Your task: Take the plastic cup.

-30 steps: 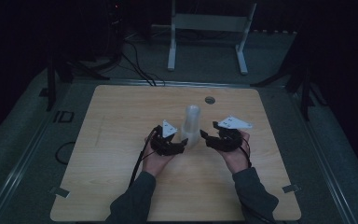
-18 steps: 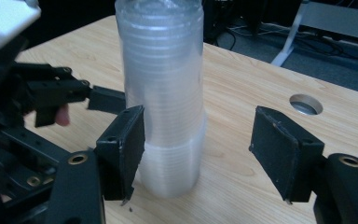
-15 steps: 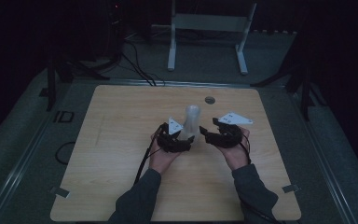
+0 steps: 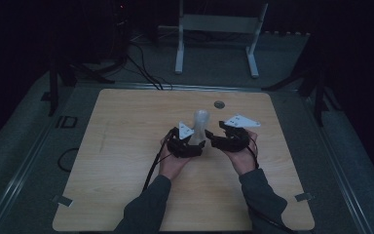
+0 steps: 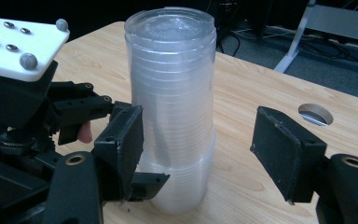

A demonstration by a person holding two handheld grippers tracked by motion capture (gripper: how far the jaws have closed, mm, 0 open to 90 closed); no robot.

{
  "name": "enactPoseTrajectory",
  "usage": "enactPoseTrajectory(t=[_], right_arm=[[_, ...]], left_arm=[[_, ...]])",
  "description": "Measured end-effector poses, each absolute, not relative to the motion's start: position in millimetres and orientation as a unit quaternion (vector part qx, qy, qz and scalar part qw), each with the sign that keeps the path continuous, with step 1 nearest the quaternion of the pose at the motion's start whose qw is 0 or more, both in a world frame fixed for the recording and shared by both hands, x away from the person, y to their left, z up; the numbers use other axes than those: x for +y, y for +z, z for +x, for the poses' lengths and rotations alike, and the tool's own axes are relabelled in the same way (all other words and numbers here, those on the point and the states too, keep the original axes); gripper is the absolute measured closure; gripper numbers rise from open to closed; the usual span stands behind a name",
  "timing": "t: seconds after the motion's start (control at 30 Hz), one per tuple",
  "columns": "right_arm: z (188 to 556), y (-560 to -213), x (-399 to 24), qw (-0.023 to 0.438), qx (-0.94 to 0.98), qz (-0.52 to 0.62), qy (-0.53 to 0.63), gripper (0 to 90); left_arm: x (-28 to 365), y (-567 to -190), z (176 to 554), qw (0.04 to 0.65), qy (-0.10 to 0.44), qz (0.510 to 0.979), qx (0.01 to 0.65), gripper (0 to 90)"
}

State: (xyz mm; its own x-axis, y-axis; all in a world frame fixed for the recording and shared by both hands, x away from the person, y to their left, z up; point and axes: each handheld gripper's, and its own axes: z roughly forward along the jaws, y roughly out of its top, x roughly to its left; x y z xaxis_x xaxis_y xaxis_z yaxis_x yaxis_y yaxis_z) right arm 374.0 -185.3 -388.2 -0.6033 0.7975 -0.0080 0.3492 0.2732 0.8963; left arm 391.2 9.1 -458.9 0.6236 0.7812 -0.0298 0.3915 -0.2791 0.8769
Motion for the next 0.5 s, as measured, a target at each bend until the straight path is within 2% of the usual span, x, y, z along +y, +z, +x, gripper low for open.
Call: enactPoseTrajectory(t=[0.5], right_arm=[[381.9, -385.9, -177.1, 0.230, 0.762, 0.370, 0.478, 32.6]], left_arm=[[7.7, -461.2, 394.9, 0.474, 0.207, 0.767, 0.380, 22.5]])
